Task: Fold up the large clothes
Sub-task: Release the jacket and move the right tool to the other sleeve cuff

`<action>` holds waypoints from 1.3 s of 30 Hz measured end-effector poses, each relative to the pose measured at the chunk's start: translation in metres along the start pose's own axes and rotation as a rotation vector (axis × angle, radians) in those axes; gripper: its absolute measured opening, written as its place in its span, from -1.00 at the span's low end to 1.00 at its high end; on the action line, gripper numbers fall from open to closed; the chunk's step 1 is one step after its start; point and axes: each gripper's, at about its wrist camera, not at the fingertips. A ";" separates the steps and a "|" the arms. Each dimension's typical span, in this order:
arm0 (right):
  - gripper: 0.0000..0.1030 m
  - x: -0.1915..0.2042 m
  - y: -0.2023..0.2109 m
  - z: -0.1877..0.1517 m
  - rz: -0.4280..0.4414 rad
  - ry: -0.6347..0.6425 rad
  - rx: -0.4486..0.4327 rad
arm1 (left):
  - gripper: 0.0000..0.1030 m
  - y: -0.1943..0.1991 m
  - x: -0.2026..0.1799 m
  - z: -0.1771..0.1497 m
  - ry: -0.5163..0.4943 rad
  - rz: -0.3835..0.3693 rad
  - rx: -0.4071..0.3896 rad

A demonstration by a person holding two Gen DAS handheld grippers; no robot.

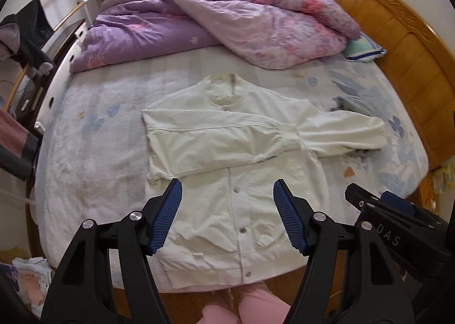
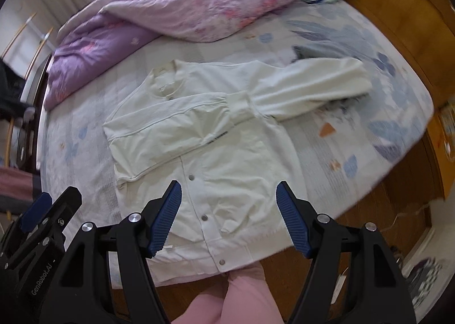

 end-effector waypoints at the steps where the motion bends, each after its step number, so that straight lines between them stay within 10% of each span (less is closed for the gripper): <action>1: 0.29 -0.006 0.006 -0.007 -0.001 -0.015 -0.006 | 0.32 0.003 -0.002 -0.003 -0.005 -0.008 -0.001; 24: 0.41 -0.183 0.024 -0.045 -0.046 -0.479 0.010 | 0.42 -0.017 -0.063 0.002 -0.056 -0.096 0.067; 39: 0.55 -0.418 -0.143 0.092 0.045 -0.741 0.248 | 0.69 -0.201 -0.182 0.078 0.025 0.047 0.272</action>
Point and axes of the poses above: each gripper's, at about its wrist camera, not at the fingertips, and y roughly against the way its jaws point, x to its left, z to its top, and after that the axes turned 4 degrees about -z, right-handed
